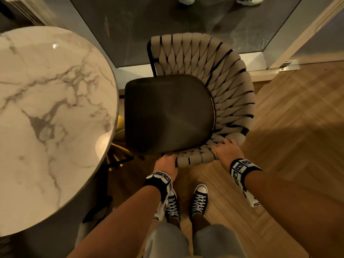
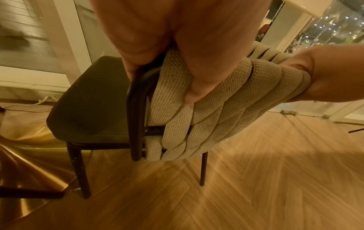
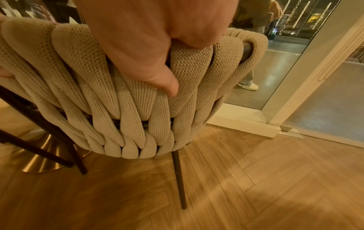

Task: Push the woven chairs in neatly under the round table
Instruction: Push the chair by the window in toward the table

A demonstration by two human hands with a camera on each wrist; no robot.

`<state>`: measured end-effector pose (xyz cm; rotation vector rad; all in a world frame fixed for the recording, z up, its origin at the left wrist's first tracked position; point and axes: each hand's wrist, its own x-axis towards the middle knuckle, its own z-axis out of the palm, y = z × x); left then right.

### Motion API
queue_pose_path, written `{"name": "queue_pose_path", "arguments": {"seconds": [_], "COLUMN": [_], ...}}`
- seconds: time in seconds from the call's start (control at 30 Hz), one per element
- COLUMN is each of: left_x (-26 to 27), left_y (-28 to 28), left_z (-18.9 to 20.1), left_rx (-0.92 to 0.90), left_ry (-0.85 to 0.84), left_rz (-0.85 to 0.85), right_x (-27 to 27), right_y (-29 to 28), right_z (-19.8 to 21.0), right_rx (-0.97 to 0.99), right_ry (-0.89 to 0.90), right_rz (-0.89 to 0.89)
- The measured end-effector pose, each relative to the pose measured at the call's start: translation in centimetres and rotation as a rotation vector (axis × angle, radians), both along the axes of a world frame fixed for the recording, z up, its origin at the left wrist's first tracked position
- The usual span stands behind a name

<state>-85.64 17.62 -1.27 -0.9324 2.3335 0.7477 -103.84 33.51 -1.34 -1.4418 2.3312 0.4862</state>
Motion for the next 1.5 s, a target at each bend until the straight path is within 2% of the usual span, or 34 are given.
{"name": "queue_pose_path", "arguments": {"seconds": [0.33, 0.57, 1.03, 1.5], "left_x": [-2.8, -4.8, -2.5, -0.4], "left_y": [-0.2, 0.4, -0.5, 1.6], "left_z": [-0.5, -0.2, 0.8, 0.3], "left_rx": [-0.007, 0.0, -0.002, -0.011], "left_ry": [0.118, 0.116, 0.056, 0.029], "left_rz": [0.039, 0.016, 0.006, 0.027], "right_x": [-2.6, -4.7, -2.0, -0.5], "right_y": [-0.9, -0.4, -0.6, 1.3], "right_z": [0.9, 1.1, 0.5, 0.9], "right_rx": [0.042, 0.01, -0.001, 0.038], "right_ry": [0.079, 0.082, -0.003, -0.013], "right_rz": [0.019, -0.008, -0.086, -0.032]}}
